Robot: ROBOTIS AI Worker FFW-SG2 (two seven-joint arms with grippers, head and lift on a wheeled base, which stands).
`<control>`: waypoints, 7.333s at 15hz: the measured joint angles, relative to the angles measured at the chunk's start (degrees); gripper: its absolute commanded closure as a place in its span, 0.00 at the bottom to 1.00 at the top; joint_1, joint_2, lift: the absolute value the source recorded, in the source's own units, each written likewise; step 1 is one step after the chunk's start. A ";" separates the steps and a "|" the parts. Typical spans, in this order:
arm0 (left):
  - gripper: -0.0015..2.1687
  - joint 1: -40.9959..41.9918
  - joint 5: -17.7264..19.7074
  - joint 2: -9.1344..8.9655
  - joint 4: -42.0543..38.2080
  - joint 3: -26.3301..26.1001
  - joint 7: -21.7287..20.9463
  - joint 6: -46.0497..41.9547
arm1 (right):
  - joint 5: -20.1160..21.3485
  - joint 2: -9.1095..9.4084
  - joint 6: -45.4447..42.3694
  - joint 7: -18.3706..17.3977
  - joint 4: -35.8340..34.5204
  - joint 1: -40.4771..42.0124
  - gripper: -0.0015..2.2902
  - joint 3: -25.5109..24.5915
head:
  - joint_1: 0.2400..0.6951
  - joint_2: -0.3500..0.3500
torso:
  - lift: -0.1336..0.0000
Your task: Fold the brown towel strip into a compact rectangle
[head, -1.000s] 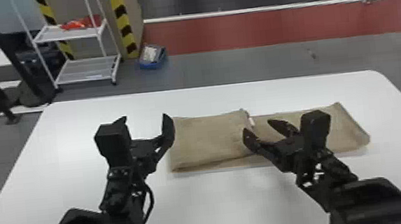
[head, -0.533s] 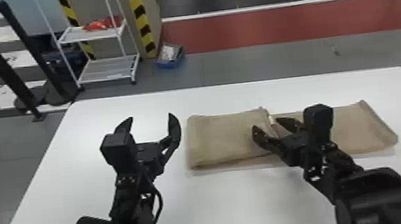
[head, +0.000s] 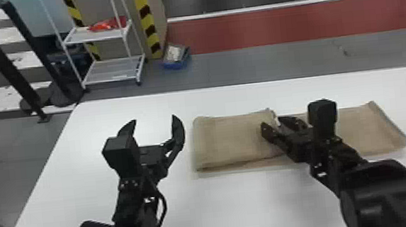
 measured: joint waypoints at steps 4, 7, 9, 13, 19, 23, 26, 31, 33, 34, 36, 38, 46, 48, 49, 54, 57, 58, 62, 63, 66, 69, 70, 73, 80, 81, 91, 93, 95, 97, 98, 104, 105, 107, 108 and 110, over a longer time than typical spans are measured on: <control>0.03 -0.14 0.00 -0.20 0.32 -0.02 -0.01 0.14 | 0.00 -0.13 1.56 0.30 0.06 -0.29 0.35 0.16 | 1.00 0.66 | 0.08; 0.03 -0.26 0.07 -0.25 0.53 -0.02 0.08 0.17 | -0.01 -0.16 1.95 0.38 -0.04 -0.33 0.36 0.31 | 1.00 0.67 | 0.08; 0.03 -0.31 0.15 -0.25 0.66 -0.02 0.08 0.14 | -0.14 -0.22 2.03 0.38 -0.82 0.25 0.36 0.48 | 1.00 0.67 | 0.08; 0.03 -0.34 0.35 -0.25 0.64 -0.02 0.23 0.16 | -0.06 -0.34 2.22 0.41 -2.57 1.08 0.58 0.65 | 1.00 0.68 | 0.08; 0.03 -0.11 0.44 -0.08 0.48 0.04 0.63 0.13 | -0.55 -0.63 2.33 0.47 -9.68 4.84 0.65 0.62 | 1.00 0.69 | 0.08; 0.03 0.17 0.44 -0.07 0.36 0.31 0.83 0.11 | -2.00 -1.31 7.73 0.57 -23.16 10.28 0.65 -2.53 | 1.00 0.67 | 0.08; 0.03 0.62 0.44 -0.07 -0.02 0.48 0.97 0.12 | -5.03 -4.54 13.05 0.59 -29.97 12.51 0.65 -7.84 | 1.00 0.59 | 0.08; 0.03 0.56 0.28 -0.44 0.27 0.14 1.10 0.15 | -4.72 -5.78 9.85 1.43 -20.88 11.62 0.65 -9.58 | 1.00 0.53 | 0.08; 0.03 0.11 0.21 -0.59 0.56 -0.25 1.15 0.20 | -5.59 -5.82 10.21 1.57 -25.15 12.96 0.65 -11.25 | 1.00 0.51 | 0.08; 0.03 0.00 0.21 -0.65 0.65 -0.43 1.23 0.27 | -6.54 -5.96 11.31 1.90 -28.34 13.79 0.65 -13.23 | 1.00 0.49 | 0.08; 0.03 0.03 0.18 -0.69 0.71 -0.61 1.31 0.34 | -9.30 -6.96 13.14 2.32 -31.87 14.63 0.65 -17.68 | 1.00 0.45 | 0.08; 0.03 0.19 0.17 -0.69 0.78 -0.67 1.31 0.57 | -10.05 -8.48 13.68 3.80 -29.18 13.91 0.65 -19.52 | 1.00 0.40 | 0.08; 0.03 -0.23 -0.25 -0.60 0.88 -1.30 1.35 1.82 | -10.27 -8.65 10.56 4.77 -24.85 12.72 0.65 -20.35 | 1.00 0.38 | 0.08; 0.03 -0.30 -0.26 -0.60 0.88 -1.29 1.34 2.10 | -11.67 -8.90 10.99 4.99 -27.56 13.19 0.65 -22.91 | 1.00 0.34 | 0.08; 0.03 -0.33 -0.27 -0.58 0.84 -1.32 1.35 2.21 | -11.86 -9.27 11.07 5.27 -27.67 12.95 0.65 -23.88 | 1.00 0.33 | 0.08; 0.03 -0.49 -0.41 -0.51 1.04 -1.58 1.30 2.21 | -9.01 -10.46 8.55 6.68 -16.83 9.83 0.25 -23.19 | 1.00 0.30 | 0.08; 0.03 -0.87 -0.67 -0.60 1.53 -1.65 1.30 2.14 | -7.83 -9.97 4.53 4.88 -12.43 9.43 0.00 -23.14 | 1.00 0.28 | 0.08; 0.03 -1.03 -0.69 -0.60 1.71 -1.70 1.22 2.12 | -8.15 -9.90 2.35 4.12 -11.87 9.92 0.01 -23.98 | 1.00 0.27 | 0.08; 0.03 -2.61 -0.76 -0.68 2.97 -3.48 0.93 2.00 | -11.10 -9.57 -2.88 -0.78 -14.06 12.91 0.02 -27.79 | 1.00 0.17 | 0.08; 0.03 -3.45 -0.73 -0.72 3.58 -4.96 0.97 1.99 | -12.04 -9.46 -3.82 -0.67 -14.83 13.69 0.02 -28.52 | 1.00 0.15 | 0.08; 0.03 -6.38 2.47 -1.26 6.11 -9.26 -0.49 2.10 | -13.12 -9.11 -5.92 -0.49 -16.38 15.69 0.02 -29.02 | 1.00 0.08 | 0.08; 0.05 -10.70 8.31 -2.64 11.22 -13.28 -1.86 3.26 | -14.03 -8.56 -8.94 -0.50 -16.71 17.72 0.02 -29.33 | 1.00 0.00 | 0.08; 0.10 -12.04 9.11 -3.50 12.92 -14.15 -2.21 5.53 | -14.47 -8.52 -9.65 -0.47 -16.72 18.35 0.02 -29.56 | 1.00 0.00 | 0.08; 0.13 -13.88 13.57 -5.08 15.97 -14.34 -4.77 9.85 | -15.10 -8.51 -10.70 -0.23 -16.72 19.64 0.02 -30.57 | 1.00 0.00 | 0.08; 0.31 -14.58 16.15 -5.26 16.52 -14.53 -9.26 17.88 | -15.37 -8.50 -10.97 -0.14 -16.16 20.03 0.03 -30.96 | 1.00 0.00 | 0.08; 0.31 -14.62 15.94 -5.26 16.52 -14.57 -9.38 19.04 | -15.49 -8.50 -10.93 -0.09 -16.03 19.97 0.03 -30.95 | 1.00 0.00 | 0.08; 0.89 -10.26 14.96 -4.18 4.73 -11.24 -9.68 27.30 | -16.43 -8.50 -10.25 -0.06 -15.84 19.84 0.03 -31.06 | 1.00 0.00 | 0.08; 0.89 -7.77 12.53 -3.81 -1.33 -8.28 -9.62 32.69 | -16.43 -8.50 -10.11 -0.06 -15.84 19.74 0.03 -30.77 | 1.00 0.00 | 0.08; 0.89 -5.29 8.83 -3.59 -6.19 -5.25 -9.36 37.26 | -16.43 -8.50 -10.04 -0.08 -15.79 19.46 0.03 -30.38 | 1.00 0.00 | 0.08; 0.89 -3.29 6.00 -2.91 -9.68 -2.40 -9.21 40.06 | -16.36 -8.48 -9.88 -0.19 -15.68 19.06 0.03 -29.85 | 1.00 0.02 | 0.08; 0.88 -2.26 5.23 -2.45 -11.07 -0.80 -9.28 40.56 | -16.32 -8.44 -9.79 -0.27 -15.63 18.84 0.03 -29.45 | 1.00 0.04 | 0.08; 0.00 1.42 3.03 -2.10 -15.17 2.56 -9.88 36.68 | -15.98 -8.42 -8.98 -0.67 -15.53 18.25 0.03 -27.35 | 1.00 0.14 | 0.08; 0.02 1.90 2.35 -2.10 -15.48 2.00 -9.91 34.50 | -16.06 -8.38 -8.70 -0.67 -15.64 18.24 0.03 -27.11 | 1.00 0.14 | 0.08; 0.02 2.46 -1.27 -2.10 -15.55 -0.02 -9.09 29.93 | -16.11 -7.90 -7.99 -0.67 -15.94 18.27 0.03 -26.87 | 1.00 0.13 | 0.08; 0.02 2.50 -2.60 -2.10 -14.75 -0.99 -8.85 27.77 | -16.12 -7.63 -7.87 -0.67 -16.06 18.39 0.02 -26.78 | 1.00 0.13 | 0.08; 0.12 1.80 -3.72 -2.13 -10.45 -3.22 -8.84 21.20 | -16.28 -7.02 -7.80 -0.71 -16.32 18.59 0.03 -26.26 | 1.00 0.12 | 0.08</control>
